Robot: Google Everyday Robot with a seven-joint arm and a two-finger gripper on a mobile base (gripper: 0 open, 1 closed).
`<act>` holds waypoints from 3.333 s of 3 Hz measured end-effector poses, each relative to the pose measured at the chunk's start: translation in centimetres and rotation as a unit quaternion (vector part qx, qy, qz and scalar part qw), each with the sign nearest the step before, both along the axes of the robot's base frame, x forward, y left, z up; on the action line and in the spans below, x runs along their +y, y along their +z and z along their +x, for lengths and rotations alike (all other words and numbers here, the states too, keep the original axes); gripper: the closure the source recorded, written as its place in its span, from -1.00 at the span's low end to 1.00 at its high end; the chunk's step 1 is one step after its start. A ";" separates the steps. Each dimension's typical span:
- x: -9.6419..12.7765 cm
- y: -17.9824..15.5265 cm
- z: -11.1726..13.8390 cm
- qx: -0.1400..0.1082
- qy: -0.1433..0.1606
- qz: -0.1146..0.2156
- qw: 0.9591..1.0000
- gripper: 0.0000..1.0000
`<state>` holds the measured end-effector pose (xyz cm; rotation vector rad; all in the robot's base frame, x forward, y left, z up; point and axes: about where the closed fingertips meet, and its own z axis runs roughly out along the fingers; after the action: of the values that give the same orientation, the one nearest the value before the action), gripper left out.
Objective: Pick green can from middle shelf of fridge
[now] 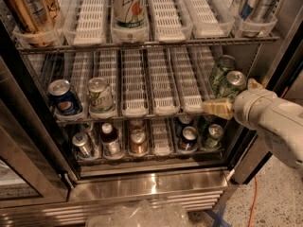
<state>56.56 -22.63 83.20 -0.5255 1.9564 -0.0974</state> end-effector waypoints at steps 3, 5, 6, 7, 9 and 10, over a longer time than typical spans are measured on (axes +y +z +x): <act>3.1 1.5 3.9 -0.032 0.014 0.091 0.995 -0.74; 3.1 1.9 3.9 -0.032 0.013 0.091 0.995 0.08; 3.1 1.9 3.9 -0.032 0.014 0.091 0.995 0.54; 3.1 2.3 3.9 -0.032 0.014 0.091 0.995 1.00; 4.5 2.6 3.0 -0.041 0.030 0.081 0.995 1.00; 6.0 3.6 2.4 -0.065 0.047 0.087 0.993 1.00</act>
Offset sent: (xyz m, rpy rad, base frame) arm 0.0446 -0.0031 0.0450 0.2654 -0.0922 0.0221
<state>58.98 -16.62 86.78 -0.4838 1.7905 0.0955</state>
